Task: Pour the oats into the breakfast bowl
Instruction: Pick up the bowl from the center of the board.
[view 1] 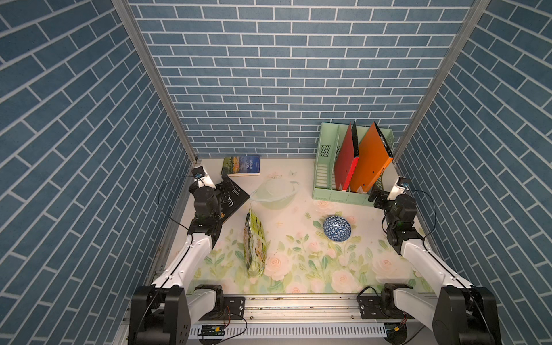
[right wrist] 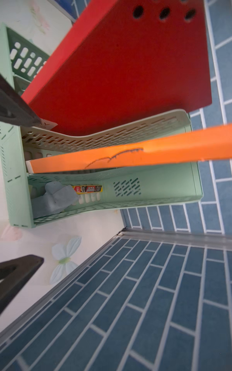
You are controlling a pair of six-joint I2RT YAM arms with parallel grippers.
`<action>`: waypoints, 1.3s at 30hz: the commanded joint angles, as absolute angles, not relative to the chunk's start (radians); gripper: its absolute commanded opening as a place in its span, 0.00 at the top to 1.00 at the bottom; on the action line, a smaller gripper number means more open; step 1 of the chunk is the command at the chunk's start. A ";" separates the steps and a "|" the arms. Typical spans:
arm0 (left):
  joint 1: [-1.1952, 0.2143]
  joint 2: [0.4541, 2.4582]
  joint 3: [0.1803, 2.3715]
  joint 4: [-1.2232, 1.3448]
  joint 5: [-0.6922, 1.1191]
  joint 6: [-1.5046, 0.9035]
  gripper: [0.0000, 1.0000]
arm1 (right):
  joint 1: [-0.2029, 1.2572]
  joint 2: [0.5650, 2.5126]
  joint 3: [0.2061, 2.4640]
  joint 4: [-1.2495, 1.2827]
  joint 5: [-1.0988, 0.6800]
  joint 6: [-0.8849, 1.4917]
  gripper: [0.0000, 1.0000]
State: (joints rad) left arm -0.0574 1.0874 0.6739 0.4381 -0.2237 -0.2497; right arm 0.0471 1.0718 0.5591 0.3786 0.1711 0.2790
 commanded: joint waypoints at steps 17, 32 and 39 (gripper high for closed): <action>-0.052 0.928 0.718 -0.167 -0.035 -0.404 0.00 | 0.325 1.293 0.706 -0.215 -0.092 0.693 0.11; -0.053 0.935 0.719 -0.202 -0.043 -0.431 0.00 | 0.452 1.282 0.538 -0.168 0.028 0.788 0.51; -0.054 0.940 0.720 -0.206 -0.044 -0.433 0.00 | 0.491 1.302 0.582 -0.195 0.012 0.796 0.88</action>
